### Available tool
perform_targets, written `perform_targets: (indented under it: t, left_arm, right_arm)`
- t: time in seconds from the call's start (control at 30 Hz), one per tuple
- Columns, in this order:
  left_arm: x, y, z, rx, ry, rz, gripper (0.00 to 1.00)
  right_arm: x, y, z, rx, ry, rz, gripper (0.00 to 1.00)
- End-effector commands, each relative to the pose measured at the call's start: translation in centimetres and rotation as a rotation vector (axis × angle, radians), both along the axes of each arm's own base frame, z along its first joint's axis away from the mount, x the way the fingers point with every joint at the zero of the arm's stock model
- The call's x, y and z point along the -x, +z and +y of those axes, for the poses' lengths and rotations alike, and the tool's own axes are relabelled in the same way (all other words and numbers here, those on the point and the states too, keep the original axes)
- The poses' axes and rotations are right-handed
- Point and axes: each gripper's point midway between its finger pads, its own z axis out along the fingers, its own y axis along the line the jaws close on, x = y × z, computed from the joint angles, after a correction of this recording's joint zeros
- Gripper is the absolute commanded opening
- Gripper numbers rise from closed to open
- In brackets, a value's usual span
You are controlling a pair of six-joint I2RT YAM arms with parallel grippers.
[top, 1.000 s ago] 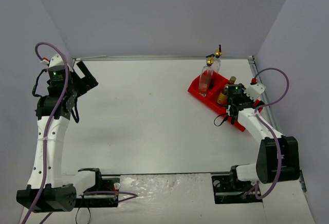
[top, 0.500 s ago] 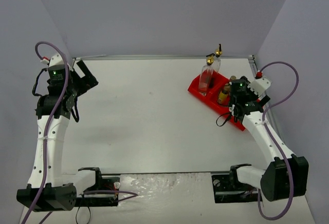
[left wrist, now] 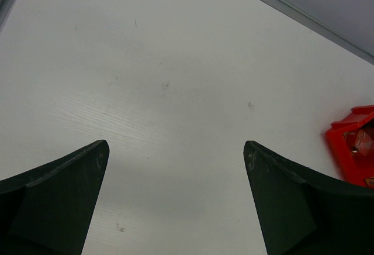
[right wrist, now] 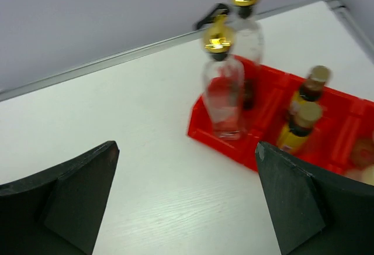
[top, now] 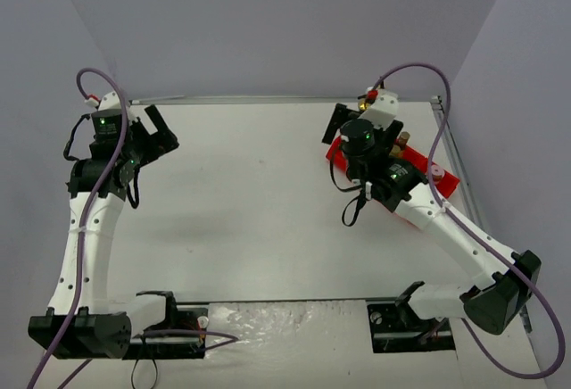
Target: Organize the condiment bottles
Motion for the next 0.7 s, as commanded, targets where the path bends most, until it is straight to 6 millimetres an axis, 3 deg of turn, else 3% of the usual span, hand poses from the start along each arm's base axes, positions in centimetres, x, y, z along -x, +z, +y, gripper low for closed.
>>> perform_targets:
  t: [0.0,0.17,0.3,0.43,0.67]
  left_arm:
    - [-1.1,3.9,-2.7,-0.068,-0.109,-0.095,0.97]
    - [-1.2,3.9,-4.0,-0.125,-0.134,-0.089,0.97]
    - [-1.7,3.9,-4.7,-0.132,-0.157,-0.078,0.97]
    - [-1.8,4.2,-5.0,-0.139,-0.162,-0.08,0.97]
    - [-1.9,4.4,-5.2,-0.139,-0.16,-0.081,0.97]
  right_arm:
    - [-0.9,4.0,4.7,0.026,0.133,-0.077,1.0]
    - [-0.5,7.1,6.1,0.004,0.196,-0.134,1.0]
    - [0.7,8.9,4.6,-0.004,0.188,-0.186,1.0]
    - [1.4,9.2,3.0,0.003,0.146,-0.196,1.0]
    - [1.6,8.9,3.1,-0.001,0.164,-0.194,1.0]
